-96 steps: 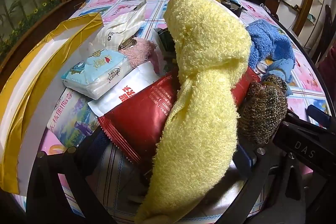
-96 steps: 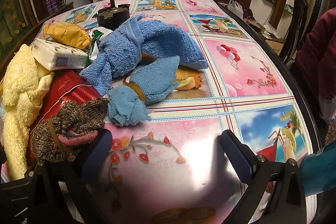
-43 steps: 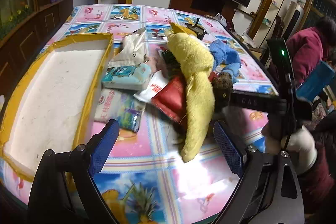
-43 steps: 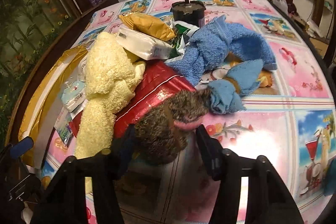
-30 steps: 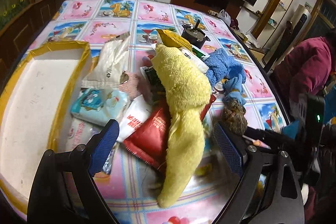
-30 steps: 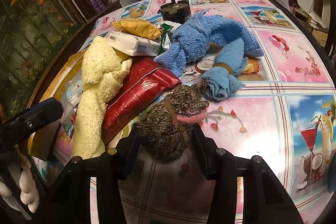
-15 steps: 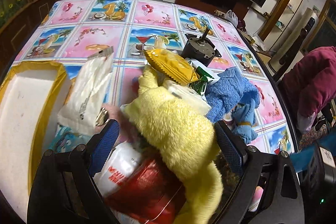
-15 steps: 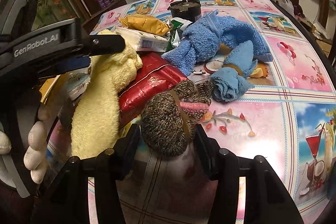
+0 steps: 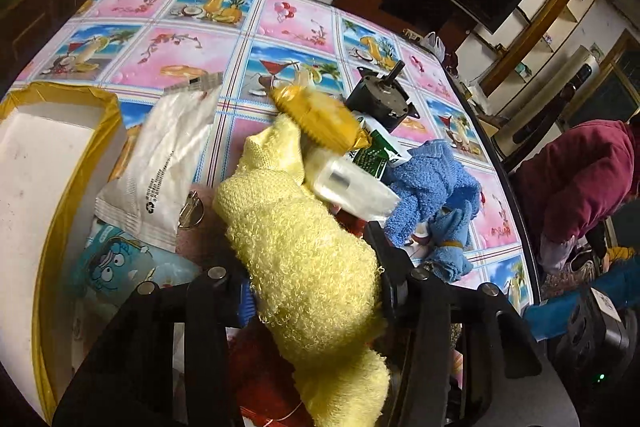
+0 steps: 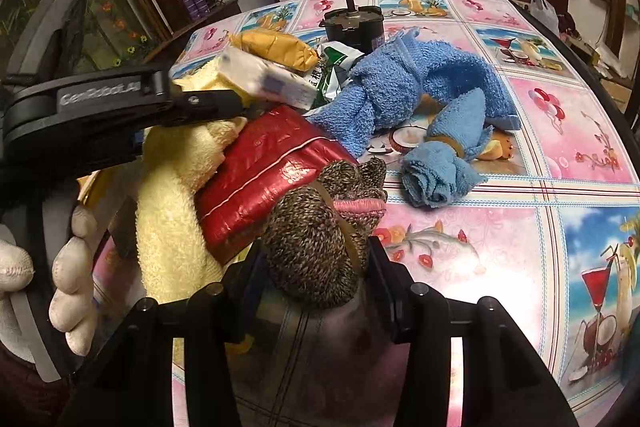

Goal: Organize soft objects
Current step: 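Carry the towel and hat into the white foam box and open both tools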

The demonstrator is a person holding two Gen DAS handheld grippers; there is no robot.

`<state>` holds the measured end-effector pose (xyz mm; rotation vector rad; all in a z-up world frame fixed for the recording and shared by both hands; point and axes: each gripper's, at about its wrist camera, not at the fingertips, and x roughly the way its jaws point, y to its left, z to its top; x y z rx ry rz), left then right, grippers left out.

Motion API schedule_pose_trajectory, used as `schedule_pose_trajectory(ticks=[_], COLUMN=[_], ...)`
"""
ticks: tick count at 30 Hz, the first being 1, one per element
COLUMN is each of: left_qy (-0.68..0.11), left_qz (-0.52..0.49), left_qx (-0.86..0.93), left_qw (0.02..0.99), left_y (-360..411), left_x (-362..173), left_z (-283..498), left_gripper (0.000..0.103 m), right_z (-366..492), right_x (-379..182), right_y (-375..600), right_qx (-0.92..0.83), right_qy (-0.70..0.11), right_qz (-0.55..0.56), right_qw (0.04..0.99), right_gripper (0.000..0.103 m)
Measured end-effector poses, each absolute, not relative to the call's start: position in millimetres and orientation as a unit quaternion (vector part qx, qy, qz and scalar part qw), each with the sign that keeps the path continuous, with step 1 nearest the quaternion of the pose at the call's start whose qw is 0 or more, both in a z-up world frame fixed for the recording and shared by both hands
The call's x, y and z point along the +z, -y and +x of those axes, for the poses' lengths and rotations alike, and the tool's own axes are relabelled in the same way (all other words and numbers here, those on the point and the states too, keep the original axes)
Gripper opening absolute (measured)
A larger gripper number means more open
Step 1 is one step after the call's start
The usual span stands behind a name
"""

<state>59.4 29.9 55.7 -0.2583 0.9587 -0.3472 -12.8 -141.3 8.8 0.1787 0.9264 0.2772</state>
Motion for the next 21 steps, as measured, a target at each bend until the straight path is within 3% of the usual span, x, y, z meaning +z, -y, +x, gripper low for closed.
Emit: schedule_pose_trajectory(ticks=[9,21], left_qy=[-0.402,-0.305], left_qz=[-0.127,-0.051], left_qx=[-0.174,-0.07], left_qw=[0.89,0.948], left_y=[-46.8,-99.2], left_x=[98.3,155.3], left_z=[4.6,-66.6], left_gripper=[0.046,0.047], right_z=[-35.0,-67.1], right_x=[26.2,83.0], right_y=[136.9,102.6], right_qx=[0.151,0.191], right_qy=[-0.426,-0.362], right_qz=[0.089,0.06], right_qw=[0.888,0.91], right_gripper=[0.047,0.047])
